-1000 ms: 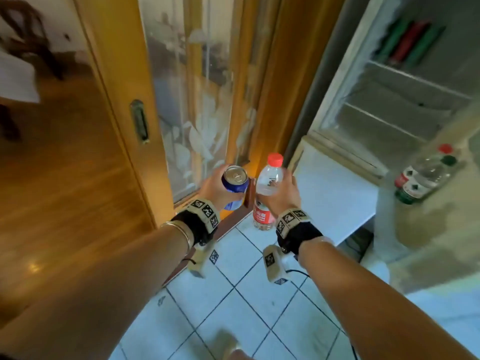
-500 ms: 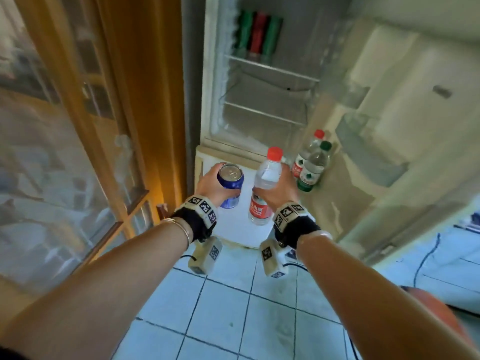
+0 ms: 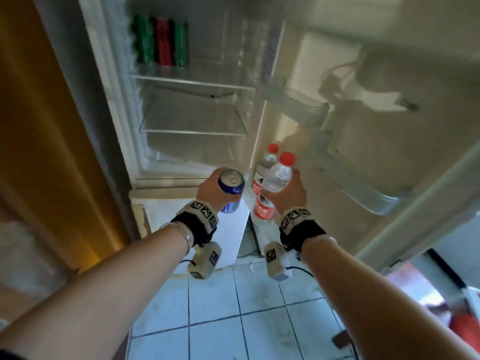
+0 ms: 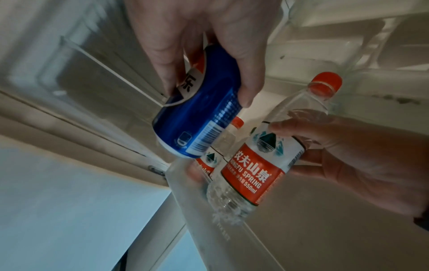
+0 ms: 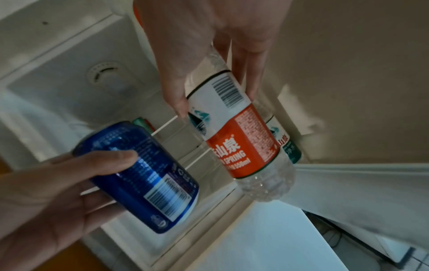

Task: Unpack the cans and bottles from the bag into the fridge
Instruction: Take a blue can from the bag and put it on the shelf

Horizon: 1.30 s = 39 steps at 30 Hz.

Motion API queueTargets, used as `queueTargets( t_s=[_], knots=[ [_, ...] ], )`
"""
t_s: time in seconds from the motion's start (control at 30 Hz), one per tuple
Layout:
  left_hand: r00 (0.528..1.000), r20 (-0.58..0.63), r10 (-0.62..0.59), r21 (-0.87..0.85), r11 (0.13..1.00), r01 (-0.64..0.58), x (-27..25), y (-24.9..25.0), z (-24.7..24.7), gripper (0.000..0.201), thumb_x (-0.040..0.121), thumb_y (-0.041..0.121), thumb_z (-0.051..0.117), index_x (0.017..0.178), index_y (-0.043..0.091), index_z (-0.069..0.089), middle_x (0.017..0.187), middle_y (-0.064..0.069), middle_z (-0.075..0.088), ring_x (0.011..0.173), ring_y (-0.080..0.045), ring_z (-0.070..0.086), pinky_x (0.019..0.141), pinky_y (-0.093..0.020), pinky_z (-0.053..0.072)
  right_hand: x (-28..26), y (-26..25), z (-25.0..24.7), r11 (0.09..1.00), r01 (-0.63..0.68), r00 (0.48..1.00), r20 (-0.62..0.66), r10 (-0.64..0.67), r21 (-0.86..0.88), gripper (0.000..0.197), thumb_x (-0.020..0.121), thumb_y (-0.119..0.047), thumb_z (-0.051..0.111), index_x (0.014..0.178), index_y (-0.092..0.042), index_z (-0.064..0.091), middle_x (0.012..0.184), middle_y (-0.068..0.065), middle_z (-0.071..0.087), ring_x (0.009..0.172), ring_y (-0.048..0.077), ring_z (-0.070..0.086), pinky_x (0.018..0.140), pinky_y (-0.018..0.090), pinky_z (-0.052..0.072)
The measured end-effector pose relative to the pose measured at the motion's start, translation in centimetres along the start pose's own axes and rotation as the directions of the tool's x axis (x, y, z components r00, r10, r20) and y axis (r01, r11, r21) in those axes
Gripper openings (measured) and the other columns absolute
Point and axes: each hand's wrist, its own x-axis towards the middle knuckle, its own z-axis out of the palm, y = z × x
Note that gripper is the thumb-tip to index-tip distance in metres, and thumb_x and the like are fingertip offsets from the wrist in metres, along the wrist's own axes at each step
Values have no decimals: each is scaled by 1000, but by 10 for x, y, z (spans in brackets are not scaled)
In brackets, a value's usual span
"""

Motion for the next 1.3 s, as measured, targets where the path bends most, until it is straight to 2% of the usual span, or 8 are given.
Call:
queueTargets(
  t_s=[0.1, 0.2, 0.27, 0.47, 0.73, 0.93, 1.17, 1.3],
  knots=[
    [997, 67, 38, -5, 999, -38, 24, 4, 1, 67, 64, 17, 82, 123, 22, 51, 119, -2, 62, 112, -21, 55, 92, -23, 40, 10, -3, 4, 1000, -20, 998, -62, 19, -22, 64, 68, -27, 80, 123, -29, 46, 112, -9, 61, 99, 15, 59, 89, 25, 42],
    [992, 104, 70, -41, 997, -66, 38, 7, 9, 66, 64, 15, 82, 122, 22, 51, 119, -4, 63, 113, -22, 55, 94, -25, 41, 17, 1, 1, 999, -44, 992, -121, 40, -29, 70, 62, -36, 81, 123, -36, 46, 117, -11, 61, 105, 15, 61, 95, 37, 48],
    [988, 132, 81, -44, 996, -76, 44, 8, 15, 67, 64, 15, 82, 123, 21, 51, 120, -4, 62, 115, -23, 55, 94, -26, 40, 21, 7, -4, 996, -57, 989, -137, 47, -70, 72, 63, -33, 82, 125, -34, 45, 121, -7, 60, 111, 17, 60, 98, 41, 47],
    [979, 186, 85, -41, 996, -79, 61, 9, 33, 69, 64, 18, 83, 123, 21, 49, 120, -4, 62, 114, -23, 55, 91, -24, 39, 32, 29, -14, 989, -106, 985, -148, 91, -100, 84, 69, -18, 81, 140, -25, 36, 138, 0, 50, 128, 22, 48, 107, 36, 37],
    [984, 167, 56, -19, 998, -53, 78, -1, 39, 67, 64, 13, 82, 123, 18, 51, 119, -4, 62, 114, -23, 55, 95, -27, 41, 64, 53, 12, 985, -171, 973, -159, 166, -18, 86, 66, -11, 83, 138, -24, 37, 134, 2, 53, 124, 24, 52, 108, 40, 39],
    [984, 174, 42, 19, 999, -45, 89, -14, 47, 68, 61, 13, 83, 121, 20, 52, 118, -3, 62, 113, -23, 56, 97, -29, 42, 73, 76, 28, 979, -203, 960, -188, 205, 30, 69, 66, -13, 82, 126, -20, 48, 125, 1, 59, 116, 22, 57, 104, 36, 42],
    [975, 217, 45, -2, 999, -45, 91, -17, 53, 68, 62, 10, 82, 122, 18, 51, 119, -3, 62, 113, -22, 55, 93, -26, 40, 79, 86, 33, 969, -247, 960, -132, 248, 24, 84, 64, -14, 84, 135, -20, 39, 133, 0, 53, 125, 22, 51, 108, 42, 40],
    [970, 236, 53, -27, 998, -49, 90, -16, 53, 70, 62, 8, 82, 124, 17, 50, 121, -4, 61, 114, -23, 54, 94, -27, 40, 79, 89, 36, 976, -215, 962, -170, 214, 7, 85, 65, -25, 82, 137, -22, 37, 138, 1, 47, 126, 20, 50, 107, 40, 41]
  ],
)
